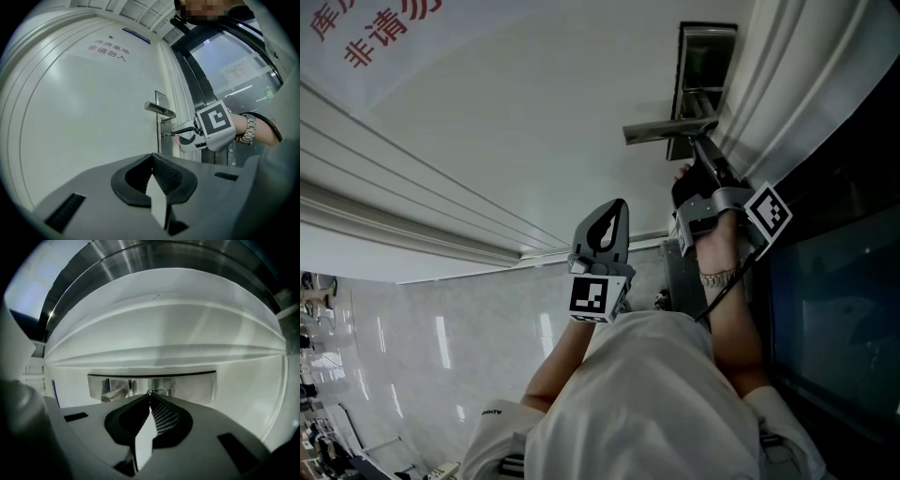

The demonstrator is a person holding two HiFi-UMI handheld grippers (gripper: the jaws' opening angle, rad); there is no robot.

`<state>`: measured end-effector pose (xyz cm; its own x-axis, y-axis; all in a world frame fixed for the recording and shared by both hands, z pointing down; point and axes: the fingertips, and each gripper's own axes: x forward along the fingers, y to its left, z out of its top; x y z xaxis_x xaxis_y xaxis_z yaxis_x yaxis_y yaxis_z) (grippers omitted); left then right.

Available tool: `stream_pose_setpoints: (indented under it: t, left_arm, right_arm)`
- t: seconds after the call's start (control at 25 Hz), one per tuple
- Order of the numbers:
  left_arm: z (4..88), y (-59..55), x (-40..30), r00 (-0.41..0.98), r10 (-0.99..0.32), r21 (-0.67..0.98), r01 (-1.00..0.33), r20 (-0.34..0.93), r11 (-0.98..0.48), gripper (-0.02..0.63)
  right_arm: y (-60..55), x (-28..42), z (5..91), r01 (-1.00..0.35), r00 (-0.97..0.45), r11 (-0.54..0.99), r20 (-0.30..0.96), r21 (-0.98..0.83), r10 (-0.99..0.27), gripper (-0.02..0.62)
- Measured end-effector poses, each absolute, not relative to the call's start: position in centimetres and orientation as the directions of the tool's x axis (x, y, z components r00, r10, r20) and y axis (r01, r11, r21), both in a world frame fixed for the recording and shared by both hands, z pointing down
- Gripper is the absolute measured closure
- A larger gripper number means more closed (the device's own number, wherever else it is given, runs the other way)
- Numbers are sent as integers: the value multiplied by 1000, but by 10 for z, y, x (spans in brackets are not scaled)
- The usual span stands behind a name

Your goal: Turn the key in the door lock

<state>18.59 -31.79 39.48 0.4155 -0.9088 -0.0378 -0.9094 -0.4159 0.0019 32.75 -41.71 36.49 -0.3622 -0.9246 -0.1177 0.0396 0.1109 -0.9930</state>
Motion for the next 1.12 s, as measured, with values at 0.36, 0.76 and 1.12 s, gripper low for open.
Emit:
stream_pose_setpoints:
  t: [0.36, 0.76, 1.12]
  left_arm:
    - [394, -317, 184, 411, -911, 1, -912, -39, -411, 597]
    - [394, -317, 191, 422, -905, 9, -906, -44, -423, 597]
    - [396, -316, 193, 420, -907, 12, -907, -40, -420, 597]
  right_arm:
    - [-417, 326, 365, 14, -393, 137, -131, -991, -910, 566]
    - [-398, 305, 359, -350, -517, 333, -115, -876, -848, 477]
    - [-385, 299, 360, -918, -379, 392, 151, 67, -913, 477]
